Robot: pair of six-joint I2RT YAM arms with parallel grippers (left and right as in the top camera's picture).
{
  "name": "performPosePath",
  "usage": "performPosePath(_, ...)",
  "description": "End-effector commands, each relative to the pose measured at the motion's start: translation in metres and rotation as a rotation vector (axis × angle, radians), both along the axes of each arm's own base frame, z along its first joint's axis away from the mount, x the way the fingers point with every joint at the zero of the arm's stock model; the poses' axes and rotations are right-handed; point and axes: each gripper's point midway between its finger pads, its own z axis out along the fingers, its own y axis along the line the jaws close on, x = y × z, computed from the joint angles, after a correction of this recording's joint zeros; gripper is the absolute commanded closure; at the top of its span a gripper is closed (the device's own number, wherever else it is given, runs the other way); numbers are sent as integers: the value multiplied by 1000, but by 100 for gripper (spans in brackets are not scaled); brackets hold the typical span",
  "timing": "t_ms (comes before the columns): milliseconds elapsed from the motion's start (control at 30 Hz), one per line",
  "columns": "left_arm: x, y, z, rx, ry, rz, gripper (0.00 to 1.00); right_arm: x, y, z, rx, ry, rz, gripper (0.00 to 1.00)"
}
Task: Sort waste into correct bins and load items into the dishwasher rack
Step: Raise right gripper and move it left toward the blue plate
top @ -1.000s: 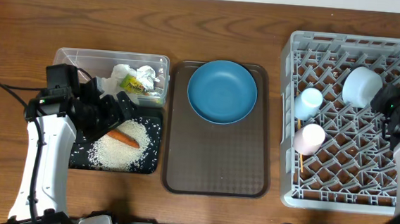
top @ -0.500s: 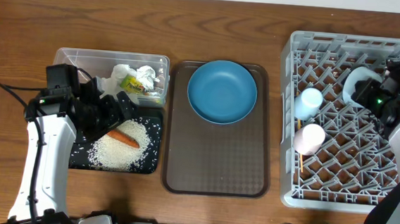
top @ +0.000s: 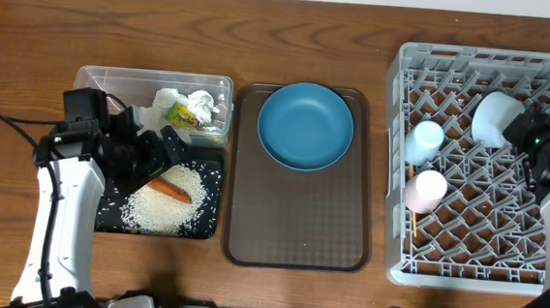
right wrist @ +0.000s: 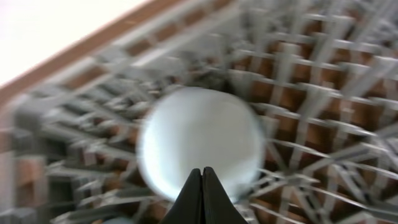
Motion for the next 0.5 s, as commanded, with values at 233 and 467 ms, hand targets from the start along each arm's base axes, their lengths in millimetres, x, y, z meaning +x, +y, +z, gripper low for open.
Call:
performPosePath(233,-2,1,-2,-7,11,12,1,26,25,-60,182,34,161,99)
performPosePath(467,-2,1,-2,-7,11,11,1,32,40,-29,210,-60,241,99)
